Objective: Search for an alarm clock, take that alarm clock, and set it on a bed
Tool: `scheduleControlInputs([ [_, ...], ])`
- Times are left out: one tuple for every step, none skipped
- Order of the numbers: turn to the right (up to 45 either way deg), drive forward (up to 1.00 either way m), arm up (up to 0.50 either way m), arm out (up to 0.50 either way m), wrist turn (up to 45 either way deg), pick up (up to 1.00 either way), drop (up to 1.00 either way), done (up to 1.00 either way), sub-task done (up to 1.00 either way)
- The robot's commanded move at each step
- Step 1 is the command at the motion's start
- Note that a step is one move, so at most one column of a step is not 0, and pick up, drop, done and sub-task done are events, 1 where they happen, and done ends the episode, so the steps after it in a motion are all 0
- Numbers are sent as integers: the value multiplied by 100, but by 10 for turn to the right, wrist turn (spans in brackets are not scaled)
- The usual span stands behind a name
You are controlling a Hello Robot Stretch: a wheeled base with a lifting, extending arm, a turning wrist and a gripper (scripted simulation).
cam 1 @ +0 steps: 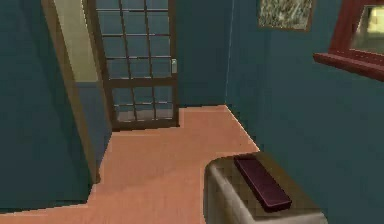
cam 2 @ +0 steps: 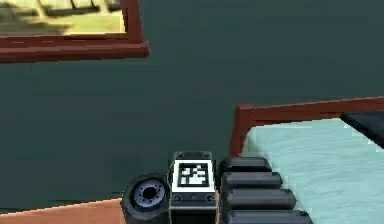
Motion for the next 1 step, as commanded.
scheduleControlInputs([
  [450,0,0,0,0,0,0,0,0],
])
